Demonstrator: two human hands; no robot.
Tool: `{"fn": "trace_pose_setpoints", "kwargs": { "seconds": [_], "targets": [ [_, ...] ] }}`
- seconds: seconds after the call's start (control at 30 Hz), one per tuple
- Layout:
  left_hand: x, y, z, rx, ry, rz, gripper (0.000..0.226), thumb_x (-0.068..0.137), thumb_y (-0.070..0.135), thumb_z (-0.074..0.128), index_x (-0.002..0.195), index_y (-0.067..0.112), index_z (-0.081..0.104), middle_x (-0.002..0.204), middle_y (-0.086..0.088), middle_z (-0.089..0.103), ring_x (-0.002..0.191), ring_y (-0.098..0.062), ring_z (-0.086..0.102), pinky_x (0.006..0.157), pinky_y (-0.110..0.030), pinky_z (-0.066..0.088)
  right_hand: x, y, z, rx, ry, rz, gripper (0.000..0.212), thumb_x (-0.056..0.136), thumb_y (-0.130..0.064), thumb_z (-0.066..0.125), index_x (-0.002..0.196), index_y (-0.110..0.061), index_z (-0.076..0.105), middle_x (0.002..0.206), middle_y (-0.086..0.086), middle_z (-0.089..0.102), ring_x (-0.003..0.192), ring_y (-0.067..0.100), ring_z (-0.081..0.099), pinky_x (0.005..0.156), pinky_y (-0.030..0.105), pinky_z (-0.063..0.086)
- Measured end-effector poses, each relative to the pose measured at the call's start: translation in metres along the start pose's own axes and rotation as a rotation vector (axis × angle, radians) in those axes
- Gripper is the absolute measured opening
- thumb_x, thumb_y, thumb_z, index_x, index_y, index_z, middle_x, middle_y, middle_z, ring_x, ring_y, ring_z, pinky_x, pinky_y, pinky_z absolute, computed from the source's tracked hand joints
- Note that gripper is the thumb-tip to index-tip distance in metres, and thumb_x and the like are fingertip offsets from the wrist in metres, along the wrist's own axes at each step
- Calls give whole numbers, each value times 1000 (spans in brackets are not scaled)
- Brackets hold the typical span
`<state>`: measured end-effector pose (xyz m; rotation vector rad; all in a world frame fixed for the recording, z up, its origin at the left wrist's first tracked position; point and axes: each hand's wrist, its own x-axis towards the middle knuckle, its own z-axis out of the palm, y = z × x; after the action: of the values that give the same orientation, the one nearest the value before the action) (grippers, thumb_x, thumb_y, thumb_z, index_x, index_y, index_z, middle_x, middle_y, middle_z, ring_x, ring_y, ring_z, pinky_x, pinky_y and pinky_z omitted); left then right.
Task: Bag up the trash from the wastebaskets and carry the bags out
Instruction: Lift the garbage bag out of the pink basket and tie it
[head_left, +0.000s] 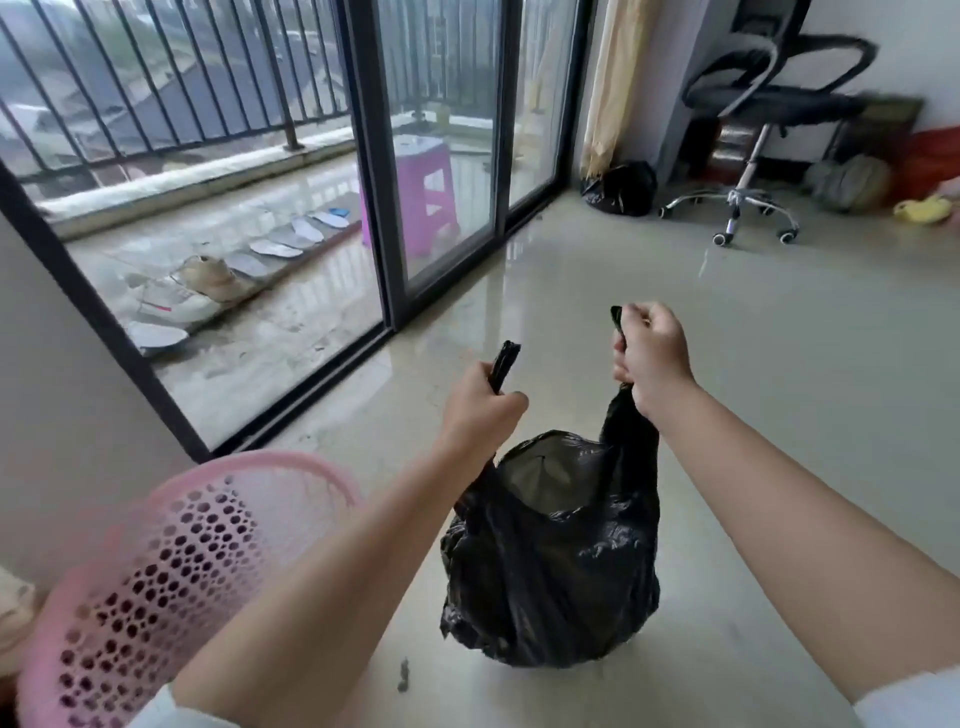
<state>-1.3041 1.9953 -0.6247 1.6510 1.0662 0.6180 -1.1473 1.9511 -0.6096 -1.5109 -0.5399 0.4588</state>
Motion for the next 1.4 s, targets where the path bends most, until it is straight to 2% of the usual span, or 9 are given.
{"fn": "trace_pose_setpoints", "kwargs": {
  "seconds": [0.27, 0.43, 0.6, 0.77, 0.9, 1.03, 1.13, 1.27, 1.4],
  "targets": [
    [-3, -89, 12, 742, -196, -113, 42, 62, 63, 59, 86, 28, 55, 115, 1, 47, 119, -23, 44, 103, -42, 36, 17, 103, -78, -502, -727, 178, 28, 83, -21, 62, 106, -29, 49, 102, -4, 57, 93, 11, 56, 74, 15, 46],
    [-7, -110, -13, 425, -313, -320, 26, 81, 31, 66, 106, 25, 61, 103, 3, 56, 105, -19, 53, 85, -24, 36, 28, 124, -69, -609, -1109, 362, 16, 87, -22, 55, 97, -35, 56, 97, -24, 59, 94, -7, 53, 70, 7, 43],
    [-2, -125, 11, -178, 162, -379, 25, 92, 30, 49, 99, 11, 64, 86, -1, 63, 75, -14, 60, 72, -24, 47, 37, 143, -29, -94, -821, 423, 24, 95, -18, 41, 97, -6, 62, 89, 1, 66, 79, 11, 63, 70, 18, 54],
    [-10, -136, 18, -980, 291, -233, 58, 96, 43, 32, 54, 14, 61, 44, 3, 62, 35, -11, 55, 45, -19, 53, 33, 152, 12, 281, -418, 582, 39, 99, -23, 30, 63, -10, 38, 24, -4, 42, 23, 9, 46, 38, 15, 44],
    [-6, -131, 14, -939, 169, -302, 44, 96, 38, 37, 56, 18, 32, 29, 8, 25, 24, -5, 23, 35, -13, 36, 27, 153, 26, 83, -424, 643, 38, 97, -28, 32, 63, -13, 34, 22, -8, 19, 17, 5, 12, 27, 6, 18],
    [-10, -135, 1, -818, 1, -235, 23, 56, -6, 41, 68, 13, 35, 55, 2, 36, 48, -10, 34, 58, -23, 35, 27, 150, 24, 15, -506, 550, 29, 84, 0, 35, 58, -12, 33, 52, 3, 27, 33, 11, 31, 36, 19, 31],
    [-17, -145, -3, -696, -3, -171, 28, 75, -16, 42, 85, 7, 51, 72, -3, 45, 64, -12, 43, 61, -22, 36, 29, 153, 15, -23, -557, 449, 31, 86, 12, 25, 66, -5, 43, 63, 10, 43, 60, 21, 49, 56, 26, 40],
    [-24, -150, -2, -713, 46, -123, 26, 97, 3, 29, 94, 6, 55, 79, -4, 71, 77, -13, 66, 62, -22, 55, 28, 158, 10, 19, -654, 347, 28, 96, -9, 35, 76, -11, 54, 82, 7, 64, 83, 21, 59, 67, 27, 47],
    [-29, -144, 9, -772, 35, -56, 30, 100, 21, 23, 87, 18, 50, 47, -3, 67, 44, -15, 65, 41, -18, 50, 19, 161, 21, 456, -592, 517, 31, 99, -23, 28, 75, -14, 46, 53, 4, 69, 55, 18, 68, 58, 29, 59]
  ]
}}
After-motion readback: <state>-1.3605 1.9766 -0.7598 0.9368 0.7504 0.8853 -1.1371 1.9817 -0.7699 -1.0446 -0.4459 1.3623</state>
